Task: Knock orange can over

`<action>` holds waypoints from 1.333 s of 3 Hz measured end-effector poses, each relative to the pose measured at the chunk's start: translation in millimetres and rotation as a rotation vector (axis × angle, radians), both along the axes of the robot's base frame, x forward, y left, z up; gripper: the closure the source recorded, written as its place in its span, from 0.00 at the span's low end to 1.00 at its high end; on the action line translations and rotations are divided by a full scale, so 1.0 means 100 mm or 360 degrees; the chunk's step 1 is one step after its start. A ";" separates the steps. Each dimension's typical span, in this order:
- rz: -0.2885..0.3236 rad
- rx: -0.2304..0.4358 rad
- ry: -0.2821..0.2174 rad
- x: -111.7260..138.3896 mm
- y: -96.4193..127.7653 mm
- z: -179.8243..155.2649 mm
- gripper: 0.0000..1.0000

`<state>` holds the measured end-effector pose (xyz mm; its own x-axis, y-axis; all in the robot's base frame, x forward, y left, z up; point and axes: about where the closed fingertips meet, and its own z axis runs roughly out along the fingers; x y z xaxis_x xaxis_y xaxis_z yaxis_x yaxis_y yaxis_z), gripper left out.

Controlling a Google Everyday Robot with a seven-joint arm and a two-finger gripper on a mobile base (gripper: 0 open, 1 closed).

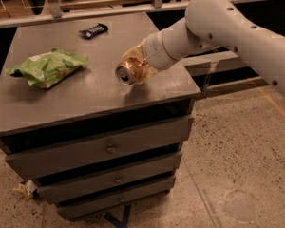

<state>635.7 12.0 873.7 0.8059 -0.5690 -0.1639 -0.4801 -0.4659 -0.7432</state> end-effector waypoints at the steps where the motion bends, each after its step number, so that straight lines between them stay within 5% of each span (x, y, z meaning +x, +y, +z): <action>1: -0.0076 -0.0023 -0.0005 0.05 -0.02 -0.02 1.00; 2: -0.0116 -0.0037 -0.0024 0.07 -0.03 -0.03 1.00; 4: -0.0143 -0.0026 -0.0039 0.07 -0.04 -0.02 0.59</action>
Offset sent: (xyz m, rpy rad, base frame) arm 0.0101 -0.0081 -0.0018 -0.0338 -0.0340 -0.1129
